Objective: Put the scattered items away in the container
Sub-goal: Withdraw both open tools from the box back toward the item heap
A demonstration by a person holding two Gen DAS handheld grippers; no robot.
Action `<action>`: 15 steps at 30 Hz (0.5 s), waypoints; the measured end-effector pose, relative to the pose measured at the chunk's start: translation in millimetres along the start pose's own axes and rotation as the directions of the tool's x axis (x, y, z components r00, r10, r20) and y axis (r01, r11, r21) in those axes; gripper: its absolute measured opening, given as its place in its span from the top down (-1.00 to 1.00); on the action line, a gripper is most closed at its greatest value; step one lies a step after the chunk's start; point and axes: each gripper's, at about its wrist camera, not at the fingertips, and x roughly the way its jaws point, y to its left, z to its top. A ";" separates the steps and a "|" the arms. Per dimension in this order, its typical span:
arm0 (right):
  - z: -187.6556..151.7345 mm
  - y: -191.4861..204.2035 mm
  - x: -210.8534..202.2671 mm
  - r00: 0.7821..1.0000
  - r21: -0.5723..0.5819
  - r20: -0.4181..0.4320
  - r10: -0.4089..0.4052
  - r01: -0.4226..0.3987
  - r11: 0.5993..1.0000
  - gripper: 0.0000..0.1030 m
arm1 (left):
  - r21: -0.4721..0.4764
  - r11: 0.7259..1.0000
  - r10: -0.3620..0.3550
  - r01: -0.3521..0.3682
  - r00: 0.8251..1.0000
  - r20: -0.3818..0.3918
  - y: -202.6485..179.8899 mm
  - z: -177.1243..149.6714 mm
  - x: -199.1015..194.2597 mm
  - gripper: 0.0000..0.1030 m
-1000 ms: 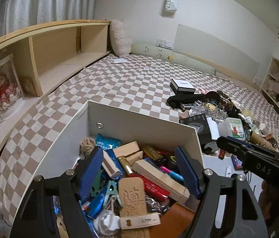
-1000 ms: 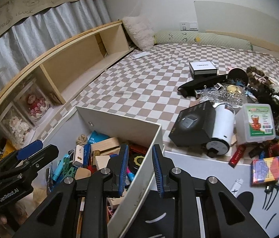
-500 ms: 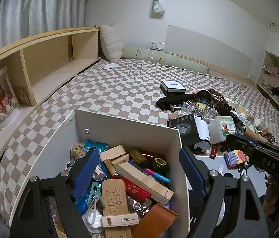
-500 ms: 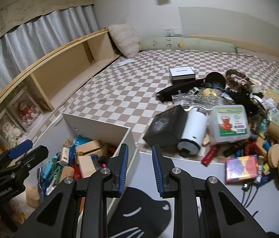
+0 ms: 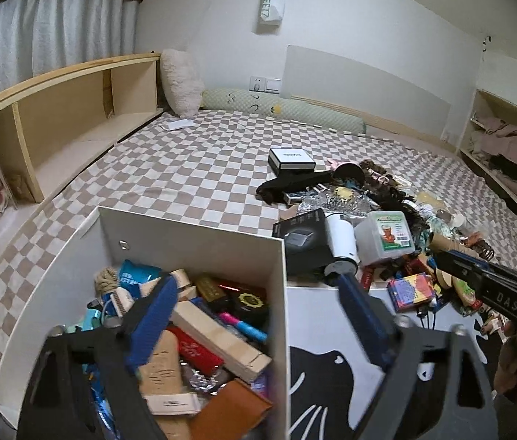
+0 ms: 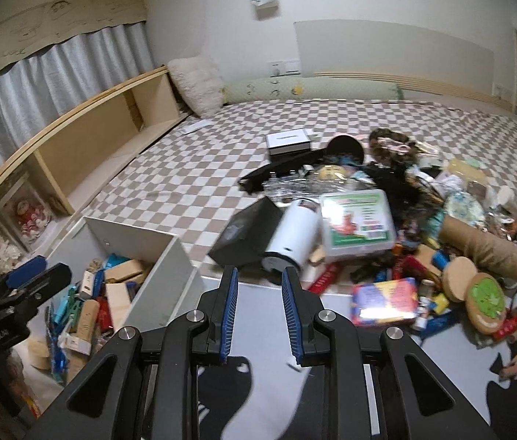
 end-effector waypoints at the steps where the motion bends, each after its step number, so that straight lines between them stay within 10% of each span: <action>1: -1.0 -3.8 -2.2 1.000 0.002 0.002 -0.007 0.007 1.000 0.51 | 0.006 1.000 -0.006 0.006 1.000 0.011 -4.2 0.1 -1.1 -0.86; 13: -15.1 -54.4 -33.0 0.988 0.015 0.036 -0.147 0.147 0.989 0.51 | 0.085 0.995 -0.054 0.050 0.998 0.041 -53.2 -1.7 -1.7 -0.87; 15: -17.5 -63.2 -38.9 0.985 0.029 0.042 -0.165 0.164 0.986 0.12 | 0.110 0.992 -0.063 0.059 0.997 0.038 -62.1 -3.4 -1.7 -0.87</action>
